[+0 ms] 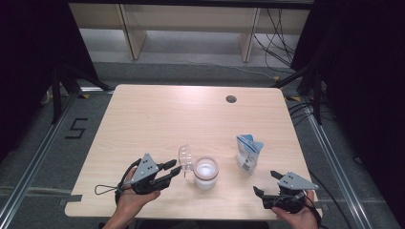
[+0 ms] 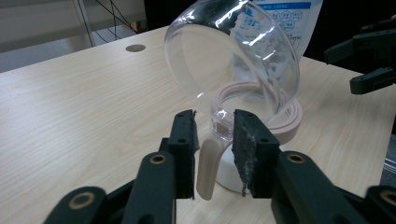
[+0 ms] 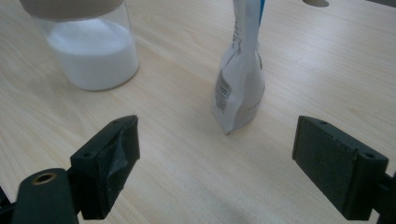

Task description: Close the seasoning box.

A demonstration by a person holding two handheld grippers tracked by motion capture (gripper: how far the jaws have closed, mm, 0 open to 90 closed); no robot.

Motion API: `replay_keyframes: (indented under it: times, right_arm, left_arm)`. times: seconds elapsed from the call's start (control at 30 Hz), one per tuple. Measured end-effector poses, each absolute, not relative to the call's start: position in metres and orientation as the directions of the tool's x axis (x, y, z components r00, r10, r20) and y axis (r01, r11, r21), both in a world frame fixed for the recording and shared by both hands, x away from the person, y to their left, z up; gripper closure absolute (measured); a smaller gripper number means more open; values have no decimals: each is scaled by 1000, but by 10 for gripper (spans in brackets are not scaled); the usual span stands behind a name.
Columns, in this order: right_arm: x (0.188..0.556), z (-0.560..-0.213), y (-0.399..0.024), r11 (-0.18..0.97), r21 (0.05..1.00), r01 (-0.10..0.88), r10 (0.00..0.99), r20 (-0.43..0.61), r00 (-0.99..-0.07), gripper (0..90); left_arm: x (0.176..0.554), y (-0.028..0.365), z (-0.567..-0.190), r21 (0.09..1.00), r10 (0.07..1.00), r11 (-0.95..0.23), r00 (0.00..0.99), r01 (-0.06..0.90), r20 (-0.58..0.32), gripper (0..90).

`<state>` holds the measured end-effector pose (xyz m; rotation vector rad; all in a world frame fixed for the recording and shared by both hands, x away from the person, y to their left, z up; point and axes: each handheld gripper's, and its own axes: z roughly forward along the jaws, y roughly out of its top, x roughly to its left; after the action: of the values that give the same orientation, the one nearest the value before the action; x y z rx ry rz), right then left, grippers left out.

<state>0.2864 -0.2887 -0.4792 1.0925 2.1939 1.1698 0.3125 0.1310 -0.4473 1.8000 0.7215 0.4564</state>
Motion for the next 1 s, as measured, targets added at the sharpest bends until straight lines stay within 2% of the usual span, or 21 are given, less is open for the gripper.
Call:
replay_keyframes:
  times: [0.1, 1.0]
  right_arm:
    - [288, -479, -290, 350, 833, 428, 788, -15, -615, 159]
    - [288, -481, -288, 370, 824, 429, 777, -22, -629, 160]
  left_arm:
    - [316, 129, -446, 942, 672, -221, 740, 254, -41, 741]
    - [319, 117, -446, 939, 651, -246, 759, 239, -23, 753]
